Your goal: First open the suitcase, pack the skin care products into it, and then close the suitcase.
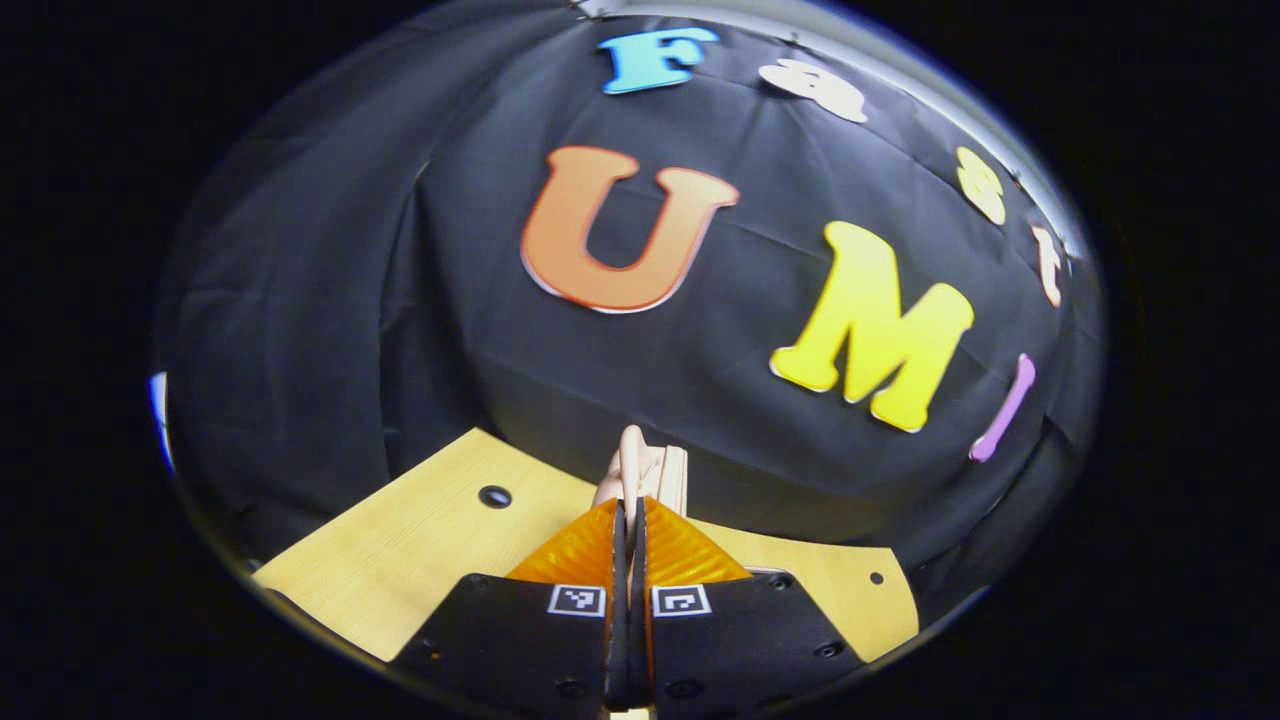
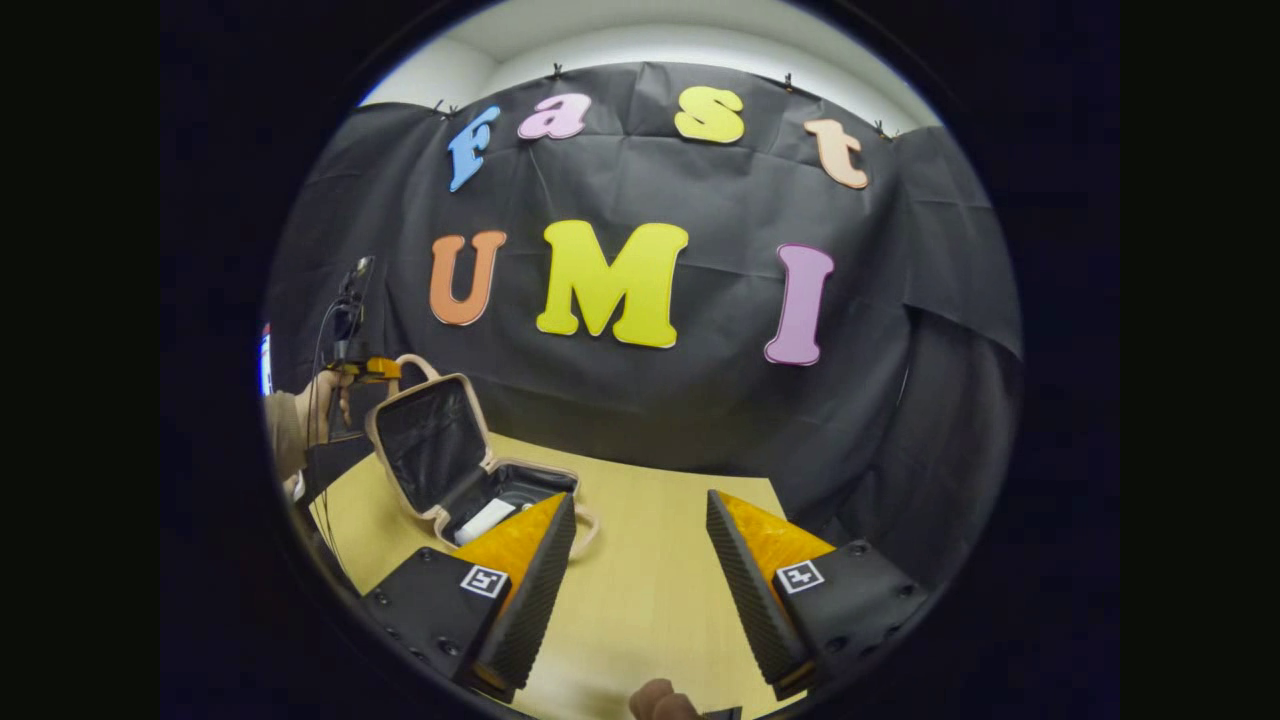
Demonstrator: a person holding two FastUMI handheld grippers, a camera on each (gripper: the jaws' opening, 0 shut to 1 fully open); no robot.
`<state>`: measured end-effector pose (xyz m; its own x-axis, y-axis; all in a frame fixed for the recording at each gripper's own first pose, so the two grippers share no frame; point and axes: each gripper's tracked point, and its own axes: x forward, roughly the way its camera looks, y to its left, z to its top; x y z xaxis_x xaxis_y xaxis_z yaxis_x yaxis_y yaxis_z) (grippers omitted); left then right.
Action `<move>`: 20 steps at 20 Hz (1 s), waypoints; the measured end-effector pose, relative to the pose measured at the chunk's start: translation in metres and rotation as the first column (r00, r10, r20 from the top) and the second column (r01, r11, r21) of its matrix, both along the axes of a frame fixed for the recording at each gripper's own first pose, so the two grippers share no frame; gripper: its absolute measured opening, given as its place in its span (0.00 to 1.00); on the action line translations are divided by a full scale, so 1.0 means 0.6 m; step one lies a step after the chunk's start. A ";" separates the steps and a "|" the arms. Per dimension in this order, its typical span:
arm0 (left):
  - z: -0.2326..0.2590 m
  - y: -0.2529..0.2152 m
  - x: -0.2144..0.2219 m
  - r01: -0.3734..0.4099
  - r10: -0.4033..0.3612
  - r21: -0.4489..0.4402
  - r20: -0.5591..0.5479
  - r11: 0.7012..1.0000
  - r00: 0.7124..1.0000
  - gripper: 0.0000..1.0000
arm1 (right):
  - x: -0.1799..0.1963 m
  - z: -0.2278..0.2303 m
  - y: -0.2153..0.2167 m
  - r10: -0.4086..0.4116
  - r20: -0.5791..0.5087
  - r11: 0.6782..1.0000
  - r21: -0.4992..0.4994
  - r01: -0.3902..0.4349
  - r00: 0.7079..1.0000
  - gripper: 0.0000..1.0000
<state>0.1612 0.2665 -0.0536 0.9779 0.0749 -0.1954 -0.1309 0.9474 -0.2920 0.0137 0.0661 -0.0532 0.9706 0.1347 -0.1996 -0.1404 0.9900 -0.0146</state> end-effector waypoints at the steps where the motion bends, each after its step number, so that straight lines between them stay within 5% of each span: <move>1: 0.005 -0.030 -0.001 0.013 -0.013 0.044 0.002 0.999 1.000 0.03 | 0.004 -0.001 -0.005 0.007 0.000 1.000 0.006 -0.007 1.000 0.78; 6: 0.008 -0.195 -0.002 0.075 -0.075 0.174 -0.002 0.982 0.997 0.03 | 0.018 -0.011 -0.041 0.027 0.001 1.000 0.007 -0.027 1.000 0.79; 11: -0.051 -0.353 -0.011 0.160 -0.151 0.216 -0.057 0.963 0.987 0.03 | 0.024 -0.030 -0.088 0.023 -0.018 1.000 0.012 -0.023 1.000 0.79; 20: -0.216 -0.516 0.001 0.269 -0.217 0.275 -0.203 0.923 0.955 0.03 | -0.001 -0.096 -0.200 -0.022 -0.089 1.000 -0.021 0.020 0.996 0.78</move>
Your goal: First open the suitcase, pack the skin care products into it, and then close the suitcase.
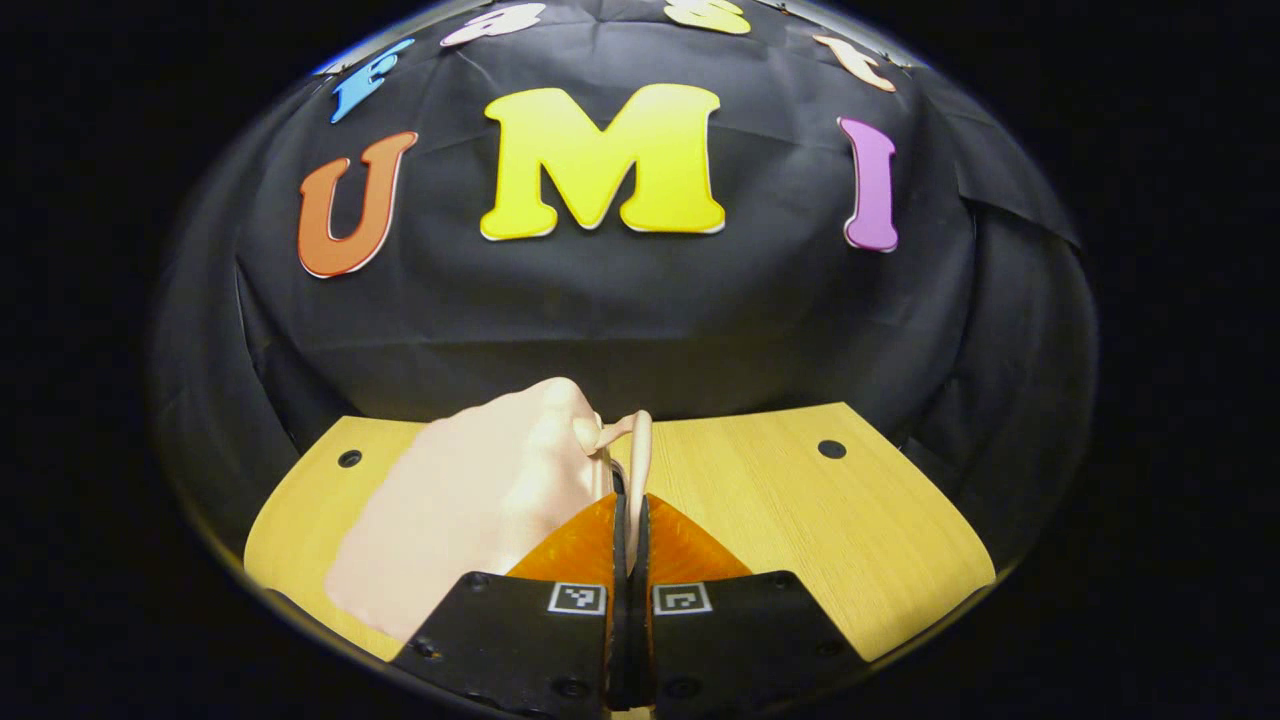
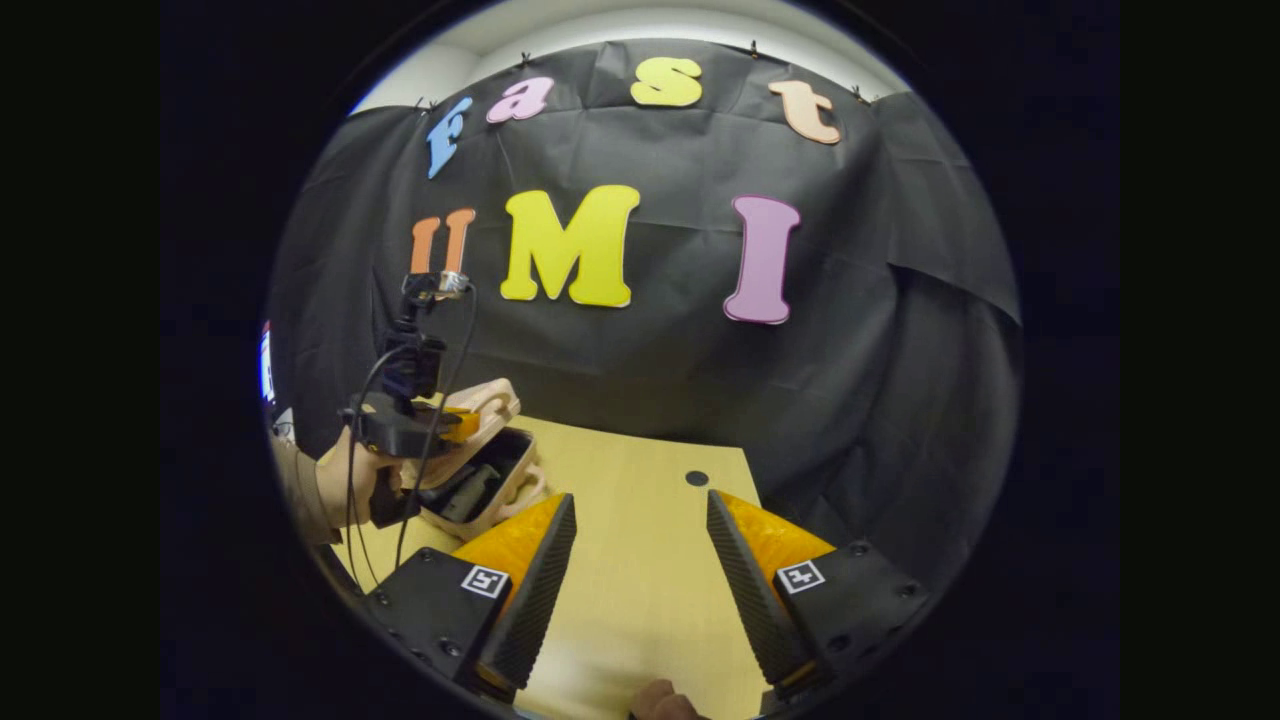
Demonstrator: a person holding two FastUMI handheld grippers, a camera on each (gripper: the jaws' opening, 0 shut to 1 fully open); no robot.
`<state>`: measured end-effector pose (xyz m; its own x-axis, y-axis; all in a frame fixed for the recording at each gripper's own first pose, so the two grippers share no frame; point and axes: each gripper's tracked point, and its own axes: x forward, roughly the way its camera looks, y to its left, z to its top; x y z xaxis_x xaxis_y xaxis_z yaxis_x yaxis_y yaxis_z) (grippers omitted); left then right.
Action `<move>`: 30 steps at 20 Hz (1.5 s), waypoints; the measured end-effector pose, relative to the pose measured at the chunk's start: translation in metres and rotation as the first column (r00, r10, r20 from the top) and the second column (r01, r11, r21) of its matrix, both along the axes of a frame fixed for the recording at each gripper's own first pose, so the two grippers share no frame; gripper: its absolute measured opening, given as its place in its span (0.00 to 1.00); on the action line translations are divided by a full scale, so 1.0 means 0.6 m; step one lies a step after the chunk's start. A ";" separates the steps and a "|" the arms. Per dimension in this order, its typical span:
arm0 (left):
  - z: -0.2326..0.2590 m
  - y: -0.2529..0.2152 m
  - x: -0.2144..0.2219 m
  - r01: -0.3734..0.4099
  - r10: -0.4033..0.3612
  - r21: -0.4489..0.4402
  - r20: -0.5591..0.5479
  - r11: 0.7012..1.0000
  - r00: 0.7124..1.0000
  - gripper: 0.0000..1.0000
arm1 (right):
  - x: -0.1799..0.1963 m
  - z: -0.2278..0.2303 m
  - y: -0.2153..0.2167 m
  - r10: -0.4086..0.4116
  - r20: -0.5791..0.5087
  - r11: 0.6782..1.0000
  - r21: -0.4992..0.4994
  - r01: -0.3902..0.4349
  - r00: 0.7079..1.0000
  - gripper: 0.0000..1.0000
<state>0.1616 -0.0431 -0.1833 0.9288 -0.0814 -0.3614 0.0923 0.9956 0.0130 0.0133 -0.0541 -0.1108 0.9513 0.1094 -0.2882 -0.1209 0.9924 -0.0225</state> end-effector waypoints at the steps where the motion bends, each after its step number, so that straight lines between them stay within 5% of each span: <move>1: -0.019 -0.009 0.003 -0.004 0.004 0.007 -0.019 1.000 1.000 0.03 | -0.004 -0.008 -0.009 0.000 -0.005 1.000 0.000 0.000 1.000 0.78; 9: -0.103 -0.041 0.005 -0.022 0.045 0.172 -0.131 0.985 0.990 0.04 | -0.021 -0.068 -0.052 -0.023 -0.065 0.999 0.035 0.025 0.998 0.77; 13: -0.080 -0.050 -0.023 -0.011 0.018 0.048 -0.148 0.999 0.989 0.24 | -0.010 -0.054 -0.046 -0.043 -0.046 0.997 0.058 0.046 0.998 0.77; 16: 0.027 -0.044 -0.050 0.004 -0.004 0.018 -0.005 1.000 1.000 0.35 | 0.003 -0.028 -0.024 -0.049 -0.018 0.996 0.067 0.050 0.999 0.78; 19: 0.125 -0.018 -0.100 0.015 -0.015 0.002 0.078 1.000 0.997 1.00 | 0.015 0.016 0.016 -0.038 0.014 0.997 0.075 0.036 0.999 0.77; 26: 0.325 0.149 -0.222 -0.155 0.154 -0.015 0.236 0.988 0.960 0.98 | 0.021 0.181 0.136 -0.004 0.157 0.997 0.079 -0.009 0.988 0.78; 30: 0.387 0.184 -0.282 -0.151 0.161 -0.058 0.295 0.987 0.942 0.98 | 0.009 0.240 0.189 -0.026 0.200 0.995 0.095 0.007 0.979 0.78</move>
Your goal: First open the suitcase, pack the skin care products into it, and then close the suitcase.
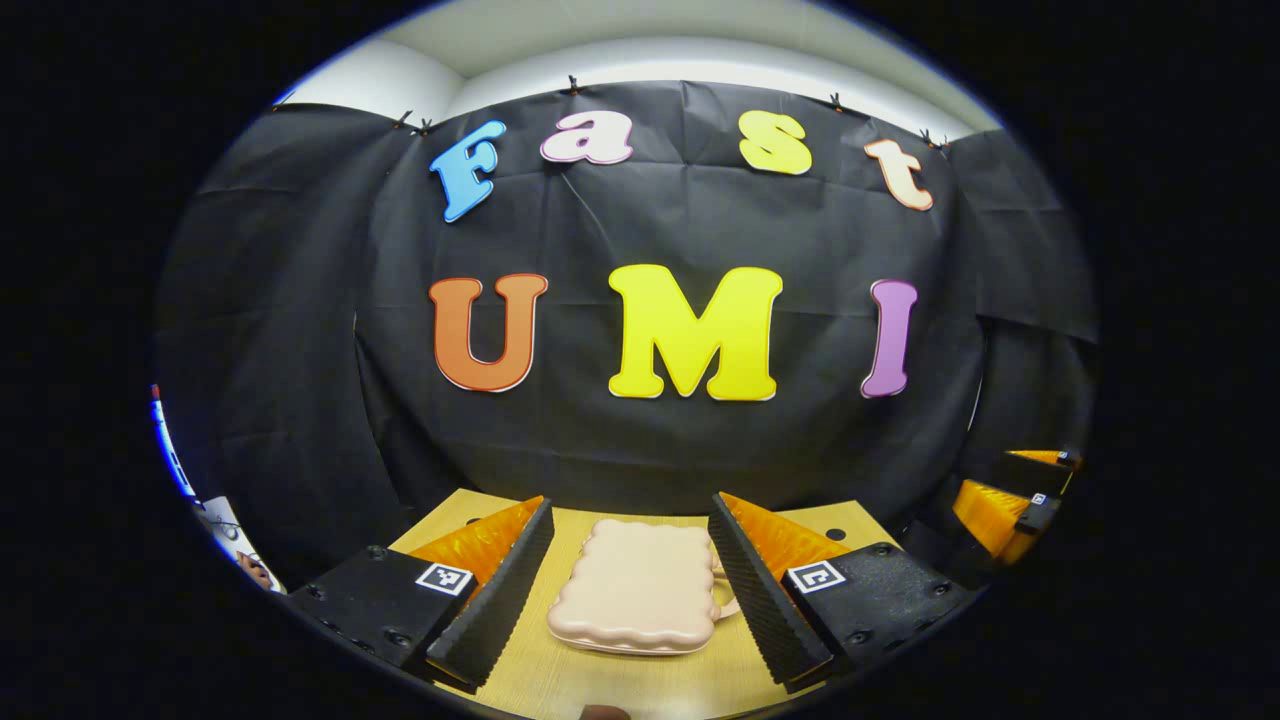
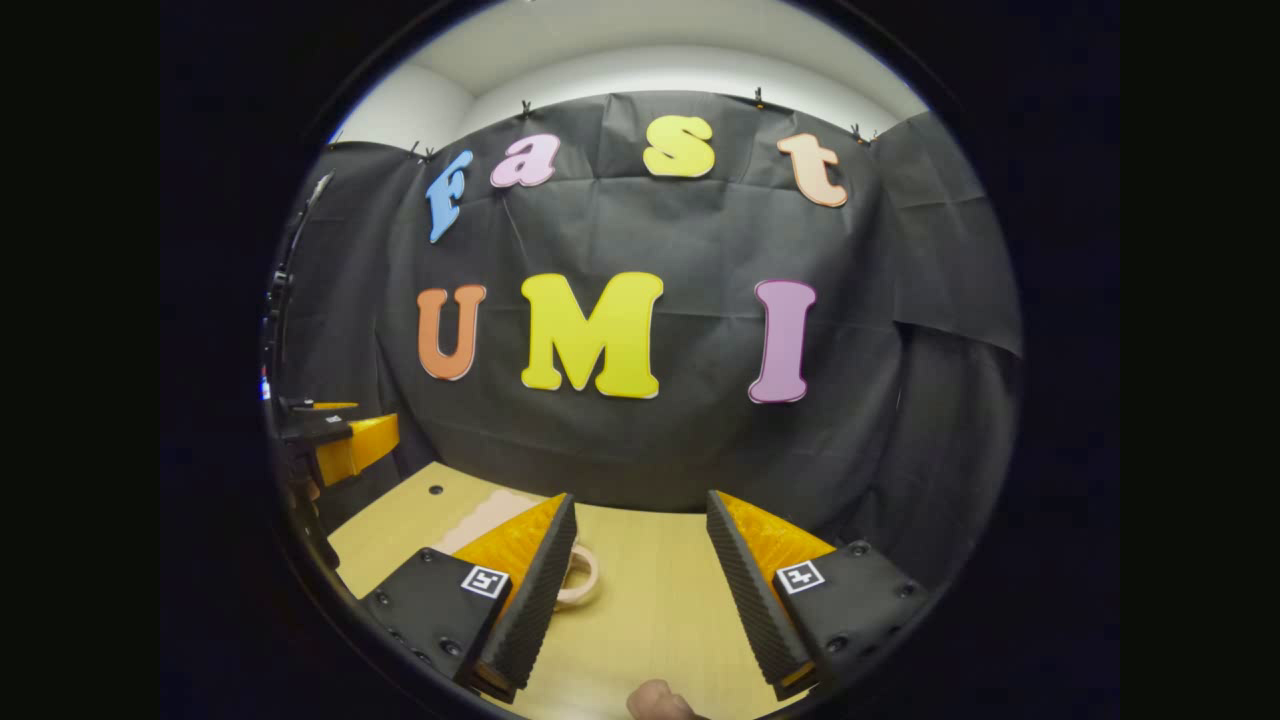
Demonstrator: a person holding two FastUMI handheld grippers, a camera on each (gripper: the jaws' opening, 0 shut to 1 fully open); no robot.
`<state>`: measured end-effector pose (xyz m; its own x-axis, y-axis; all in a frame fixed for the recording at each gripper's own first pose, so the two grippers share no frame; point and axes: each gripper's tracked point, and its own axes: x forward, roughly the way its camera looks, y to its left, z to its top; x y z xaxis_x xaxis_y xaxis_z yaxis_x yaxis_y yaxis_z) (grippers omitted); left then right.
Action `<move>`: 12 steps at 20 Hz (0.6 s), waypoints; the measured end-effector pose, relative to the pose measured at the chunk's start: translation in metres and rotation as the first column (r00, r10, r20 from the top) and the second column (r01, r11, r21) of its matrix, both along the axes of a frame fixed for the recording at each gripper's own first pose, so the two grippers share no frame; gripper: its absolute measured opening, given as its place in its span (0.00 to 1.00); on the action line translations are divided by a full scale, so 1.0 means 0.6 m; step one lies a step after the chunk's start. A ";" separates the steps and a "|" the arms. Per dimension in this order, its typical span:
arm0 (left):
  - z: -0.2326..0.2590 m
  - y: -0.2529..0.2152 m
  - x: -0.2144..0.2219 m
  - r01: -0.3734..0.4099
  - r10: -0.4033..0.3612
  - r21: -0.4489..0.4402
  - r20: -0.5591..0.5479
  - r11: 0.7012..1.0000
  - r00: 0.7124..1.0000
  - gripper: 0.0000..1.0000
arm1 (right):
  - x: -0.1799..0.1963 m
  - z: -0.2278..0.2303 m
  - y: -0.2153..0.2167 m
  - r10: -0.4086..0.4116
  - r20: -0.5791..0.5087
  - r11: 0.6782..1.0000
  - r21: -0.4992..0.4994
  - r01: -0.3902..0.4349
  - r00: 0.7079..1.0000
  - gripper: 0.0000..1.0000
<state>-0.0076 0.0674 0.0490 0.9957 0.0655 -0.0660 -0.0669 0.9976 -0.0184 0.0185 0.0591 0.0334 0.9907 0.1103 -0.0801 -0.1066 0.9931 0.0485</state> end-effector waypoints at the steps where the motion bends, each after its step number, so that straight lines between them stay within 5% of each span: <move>1: 0.011 0.006 -0.011 0.002 -0.002 0.015 0.015 1.000 1.000 0.98 | -0.004 0.009 0.010 -0.010 0.009 1.000 -0.007 0.010 1.000 0.78; 6: 0.058 0.021 -0.043 0.025 -0.034 0.061 0.143 0.998 0.989 0.98 | -0.027 0.043 0.045 -0.071 0.089 0.996 -0.050 0.076 0.993 0.78; 12: 0.030 0.038 -0.036 0.070 -0.074 0.044 0.119 0.997 0.990 0.98 | -0.029 0.015 0.089 -0.089 0.015 0.993 -0.073 0.089 0.996 0.79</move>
